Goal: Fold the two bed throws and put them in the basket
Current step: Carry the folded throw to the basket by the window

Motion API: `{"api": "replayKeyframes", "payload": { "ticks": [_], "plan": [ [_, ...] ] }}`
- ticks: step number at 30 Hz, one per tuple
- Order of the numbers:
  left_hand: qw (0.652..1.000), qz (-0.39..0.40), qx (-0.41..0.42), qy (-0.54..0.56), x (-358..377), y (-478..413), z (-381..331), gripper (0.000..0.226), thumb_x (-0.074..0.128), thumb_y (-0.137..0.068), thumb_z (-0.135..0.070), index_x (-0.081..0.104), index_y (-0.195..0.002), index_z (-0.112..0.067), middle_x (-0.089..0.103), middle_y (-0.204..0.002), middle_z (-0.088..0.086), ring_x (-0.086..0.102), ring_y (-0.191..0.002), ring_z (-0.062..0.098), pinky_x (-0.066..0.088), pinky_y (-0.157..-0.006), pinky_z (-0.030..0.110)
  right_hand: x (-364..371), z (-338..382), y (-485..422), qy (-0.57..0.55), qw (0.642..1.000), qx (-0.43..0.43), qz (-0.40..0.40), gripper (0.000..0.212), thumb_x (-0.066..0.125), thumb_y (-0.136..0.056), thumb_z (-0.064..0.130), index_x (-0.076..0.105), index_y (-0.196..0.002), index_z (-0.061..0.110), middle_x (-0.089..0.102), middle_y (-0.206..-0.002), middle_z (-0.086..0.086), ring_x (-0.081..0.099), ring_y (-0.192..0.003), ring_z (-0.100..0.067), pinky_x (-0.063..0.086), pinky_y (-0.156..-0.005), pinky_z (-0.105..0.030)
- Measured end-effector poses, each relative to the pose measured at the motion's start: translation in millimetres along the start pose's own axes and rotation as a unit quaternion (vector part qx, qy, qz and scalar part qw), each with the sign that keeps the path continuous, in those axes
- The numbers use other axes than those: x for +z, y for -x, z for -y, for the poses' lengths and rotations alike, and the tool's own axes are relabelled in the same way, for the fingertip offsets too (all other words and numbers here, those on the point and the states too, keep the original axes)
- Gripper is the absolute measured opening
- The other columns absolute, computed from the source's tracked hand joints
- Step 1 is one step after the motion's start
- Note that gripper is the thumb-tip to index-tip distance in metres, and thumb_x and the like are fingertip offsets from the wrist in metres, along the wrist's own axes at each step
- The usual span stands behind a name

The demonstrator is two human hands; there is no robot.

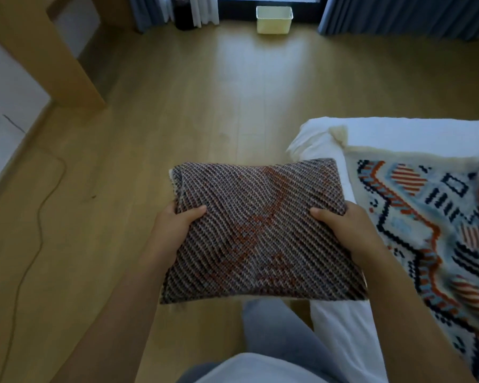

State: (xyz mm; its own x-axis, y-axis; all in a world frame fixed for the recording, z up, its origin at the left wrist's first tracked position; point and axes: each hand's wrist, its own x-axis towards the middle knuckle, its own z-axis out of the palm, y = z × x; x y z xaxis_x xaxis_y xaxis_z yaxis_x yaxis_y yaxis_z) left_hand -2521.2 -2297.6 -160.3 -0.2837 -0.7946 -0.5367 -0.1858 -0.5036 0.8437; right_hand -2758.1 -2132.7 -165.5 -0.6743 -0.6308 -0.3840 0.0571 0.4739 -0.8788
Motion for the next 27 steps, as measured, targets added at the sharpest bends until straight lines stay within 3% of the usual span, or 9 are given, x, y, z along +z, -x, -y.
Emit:
{"api": "replayKeyframes", "payload": {
  "ticks": [5, 13, 17, 22, 24, 27],
  "plan": [
    [1.0, 0.001, 0.005, -0.001, 59.4, -93.3, -69.0, 0.038, 0.069, -0.082, -0.022, 0.053, -0.116, -0.019, 0.065, -0.094, -0.004, 0.065, -0.084, 0.018, 0.051, -0.064, 0.029, -24.5, 58.6, -126.8, 0.011, 1.0, 0.016, 0.015, 0.033, 0.071, -0.078, 0.029, 0.062, -0.107, 0.016, 0.066, -0.097, 0.003, 0.063, -0.085, -0.015, 0.049, -0.072, -0.028],
    [1.0, 0.019, 0.013, 0.004, 129.3, -248.0, -168.5, 0.023, 0.069, -0.082, -0.017, 0.053, -0.096, -0.026, 0.065, -0.084, -0.009, 0.065, -0.072, 0.01, 0.049, -0.054, 0.023, -28.8, 136.8, -297.8, 0.0, 1.0, 0.018, 0.001, 0.022, 0.07, -0.079, 0.026, 0.062, -0.098, 0.022, 0.065, -0.086, 0.011, 0.063, -0.081, -0.012, 0.046, -0.06, -0.022],
    [0.999, 0.053, 0.009, -0.009, 161.5, -341.9, -219.8, 0.029, 0.069, -0.082, -0.017, 0.053, -0.106, -0.023, 0.066, -0.09, -0.006, 0.067, -0.08, 0.015, 0.051, -0.06, 0.026, -23.1, 167.7, -385.7, -0.004, 0.999, 0.034, -0.027, 0.026, 0.071, -0.078, 0.026, 0.063, -0.101, 0.021, 0.068, -0.093, 0.006, 0.064, -0.085, -0.015, 0.049, -0.074, -0.029],
    [0.994, 0.105, -0.01, -0.034, 206.2, -453.8, -288.3, 0.019, 0.069, -0.081, -0.015, 0.057, -0.093, -0.024, 0.07, -0.081, -0.008, 0.07, -0.071, 0.014, 0.053, -0.055, 0.024, -22.5, 209.5, -486.8, -0.023, 0.996, 0.066, -0.058, 0.037, 0.071, -0.077, 0.028, 0.062, -0.111, 0.018, 0.068, -0.102, 0.0, 0.064, -0.092, -0.021, 0.049, -0.09, -0.039],
    [0.992, 0.117, -0.011, -0.05, 225.5, -495.6, -314.8, 0.023, 0.069, -0.081, -0.017, 0.056, -0.099, -0.023, 0.069, -0.089, -0.006, 0.069, -0.078, 0.015, 0.053, -0.061, 0.027, -23.6, 225.4, -526.8, -0.034, 0.994, 0.076, -0.073, 0.036, 0.072, -0.077, 0.029, 0.062, -0.111, 0.019, 0.067, -0.1, 0.002, 0.063, -0.091, -0.019, 0.049, -0.087, -0.037],
    [0.989, 0.132, -0.014, -0.064, 259.1, -555.2, -351.0, 0.032, 0.07, -0.081, -0.019, 0.053, -0.109, -0.022, 0.068, -0.097, -0.001, 0.068, -0.086, 0.019, 0.053, -0.068, 0.03, -26.4, 249.1, -587.5, -0.047, 0.993, 0.072, -0.085, 0.019, 0.072, -0.077, 0.029, 0.064, -0.094, 0.026, 0.065, -0.086, 0.014, 0.062, -0.08, -0.008, 0.046, -0.066, -0.023]
  ]
}}
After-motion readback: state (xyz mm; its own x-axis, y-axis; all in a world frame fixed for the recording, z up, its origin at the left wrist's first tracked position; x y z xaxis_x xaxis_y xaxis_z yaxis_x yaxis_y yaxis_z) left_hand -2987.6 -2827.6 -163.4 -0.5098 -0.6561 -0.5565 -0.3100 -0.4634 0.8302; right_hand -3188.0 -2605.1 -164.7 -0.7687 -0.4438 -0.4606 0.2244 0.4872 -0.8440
